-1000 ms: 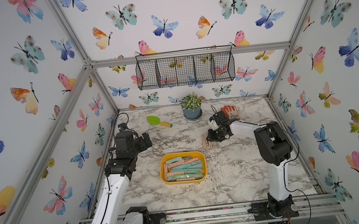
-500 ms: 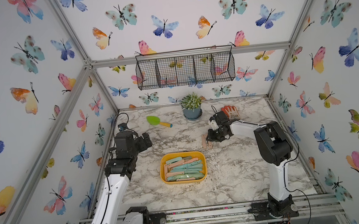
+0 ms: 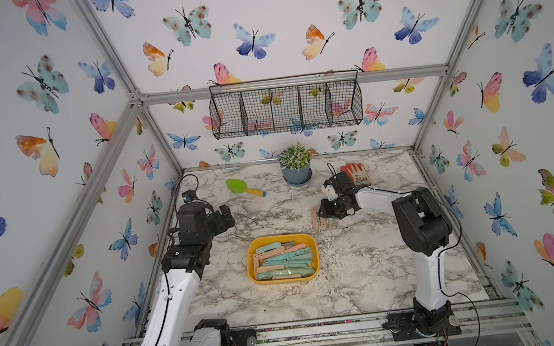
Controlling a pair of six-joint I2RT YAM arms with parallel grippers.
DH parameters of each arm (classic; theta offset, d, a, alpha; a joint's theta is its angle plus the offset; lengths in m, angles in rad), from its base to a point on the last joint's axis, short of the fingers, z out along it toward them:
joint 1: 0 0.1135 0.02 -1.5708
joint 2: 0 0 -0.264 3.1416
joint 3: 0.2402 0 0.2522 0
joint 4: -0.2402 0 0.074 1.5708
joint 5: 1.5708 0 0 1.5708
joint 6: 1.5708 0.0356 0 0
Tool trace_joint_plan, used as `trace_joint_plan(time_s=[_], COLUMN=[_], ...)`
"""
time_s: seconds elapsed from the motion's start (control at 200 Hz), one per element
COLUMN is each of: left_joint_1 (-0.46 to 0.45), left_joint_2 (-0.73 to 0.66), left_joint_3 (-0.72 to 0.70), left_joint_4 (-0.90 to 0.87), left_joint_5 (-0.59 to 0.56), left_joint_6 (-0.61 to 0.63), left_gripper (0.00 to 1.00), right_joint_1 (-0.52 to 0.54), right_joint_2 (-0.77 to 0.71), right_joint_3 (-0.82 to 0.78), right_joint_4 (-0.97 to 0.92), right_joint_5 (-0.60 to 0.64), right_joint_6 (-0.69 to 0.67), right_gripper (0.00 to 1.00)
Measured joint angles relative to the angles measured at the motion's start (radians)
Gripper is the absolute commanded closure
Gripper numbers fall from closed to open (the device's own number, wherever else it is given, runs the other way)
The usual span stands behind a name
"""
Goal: Take the fruit knife out of the storage box
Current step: Place the fruit knife at the center of the board.
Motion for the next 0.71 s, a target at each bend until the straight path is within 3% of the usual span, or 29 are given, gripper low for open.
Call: trace_joint_plan(time_s=[0.335, 0.541, 0.706], left_joint_1=[0.0, 0.0, 0.0], left_joint_2=[0.0, 0.0, 0.0], left_joint_3=[0.0, 0.0, 0.0], left_joint_4=[0.0, 0.0, 0.0], left_joint_5=[0.0, 0.0, 0.0], left_joint_6=[0.0, 0.0, 0.0], left_gripper=[0.02, 0.01, 0.02], right_joint_1=[-0.001, -0.001, -0.001], right_joint_2=[-0.003, -0.048, -0.175], right_joint_3=[-0.012, -0.055, -0.134], right_joint_4=[0.025, 0.029, 0.036], right_joint_5=[0.0, 0.028, 0.07], right_joint_6=[0.002, 0.005, -0.027], right_gripper=[0.68, 0.58, 0.5])
